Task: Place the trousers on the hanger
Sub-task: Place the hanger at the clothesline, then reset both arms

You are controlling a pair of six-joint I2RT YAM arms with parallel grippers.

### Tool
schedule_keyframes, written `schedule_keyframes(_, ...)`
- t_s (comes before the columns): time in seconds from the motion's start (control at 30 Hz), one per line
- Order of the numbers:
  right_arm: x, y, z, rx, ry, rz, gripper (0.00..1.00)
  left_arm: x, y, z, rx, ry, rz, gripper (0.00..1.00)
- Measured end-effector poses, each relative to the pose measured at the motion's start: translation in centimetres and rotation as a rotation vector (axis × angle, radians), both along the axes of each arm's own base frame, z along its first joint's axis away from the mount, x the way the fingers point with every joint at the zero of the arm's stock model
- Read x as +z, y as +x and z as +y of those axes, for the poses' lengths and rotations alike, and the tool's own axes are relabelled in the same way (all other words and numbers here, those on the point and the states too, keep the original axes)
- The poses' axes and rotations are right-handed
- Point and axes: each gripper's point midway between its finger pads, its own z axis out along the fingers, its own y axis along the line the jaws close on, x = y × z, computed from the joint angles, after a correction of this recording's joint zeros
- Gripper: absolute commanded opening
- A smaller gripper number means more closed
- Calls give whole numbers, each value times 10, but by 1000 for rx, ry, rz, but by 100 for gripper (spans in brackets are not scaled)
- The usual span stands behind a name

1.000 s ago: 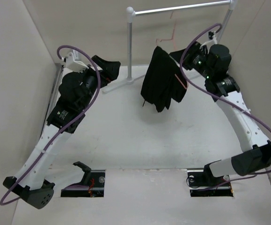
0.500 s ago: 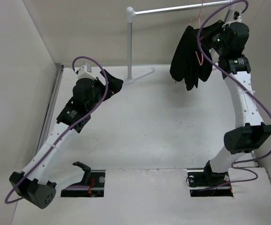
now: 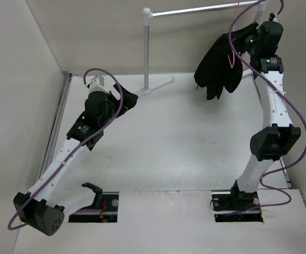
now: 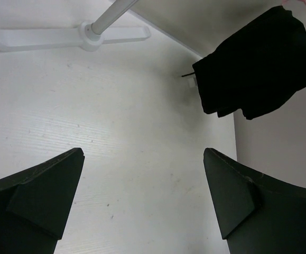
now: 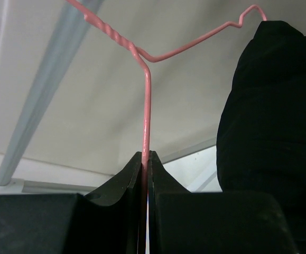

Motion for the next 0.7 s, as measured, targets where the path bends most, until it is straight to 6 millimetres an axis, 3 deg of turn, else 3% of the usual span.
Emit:
schedule_keyframes(0.2,-25,7,-3,-4,0,62,4,-10,2,6,21,4,22,100)
schedule_keyframes(0.27,-31,8,-4,-7,0,75,9,-10,2,7,22,3,22,100)
schedule_keyframes(0.33,-36,10,-6,-10,0,76,19,-10,2,7,24,3,22,100)
schedule_keyframes(0.53,-53,13,-9,-20,-1,92,65,-20,2,12,37,10,50,100)
schedule_keyframes(0.7,-47,8,-11,-21,-10,76,84,-25,4,21,65,11,69,100)
